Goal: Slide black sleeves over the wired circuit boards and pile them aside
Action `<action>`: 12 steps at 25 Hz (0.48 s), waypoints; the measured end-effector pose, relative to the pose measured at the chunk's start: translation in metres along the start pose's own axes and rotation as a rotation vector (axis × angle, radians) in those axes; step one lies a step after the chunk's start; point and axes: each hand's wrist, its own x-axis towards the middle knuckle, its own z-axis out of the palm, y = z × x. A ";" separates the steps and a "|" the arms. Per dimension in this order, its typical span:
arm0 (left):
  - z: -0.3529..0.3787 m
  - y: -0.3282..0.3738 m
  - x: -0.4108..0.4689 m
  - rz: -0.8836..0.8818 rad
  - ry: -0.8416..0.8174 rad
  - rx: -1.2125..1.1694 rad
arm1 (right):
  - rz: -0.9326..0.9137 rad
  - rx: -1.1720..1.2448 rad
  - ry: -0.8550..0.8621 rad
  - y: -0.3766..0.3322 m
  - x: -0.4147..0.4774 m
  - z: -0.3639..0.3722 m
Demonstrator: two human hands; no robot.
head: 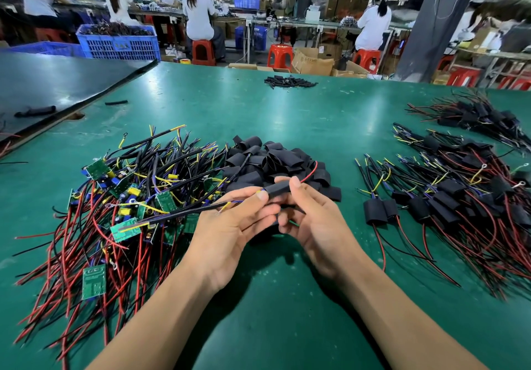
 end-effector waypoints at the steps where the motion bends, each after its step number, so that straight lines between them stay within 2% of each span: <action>1: 0.000 0.000 0.000 0.006 -0.003 0.014 | -0.002 0.002 -0.007 -0.001 0.000 -0.001; 7: -0.003 0.000 0.002 -0.037 0.012 -0.007 | -0.021 -0.020 -0.006 -0.001 0.001 -0.008; 12: -0.006 0.002 0.003 -0.039 0.022 0.013 | -0.088 -0.134 -0.015 0.001 0.001 -0.010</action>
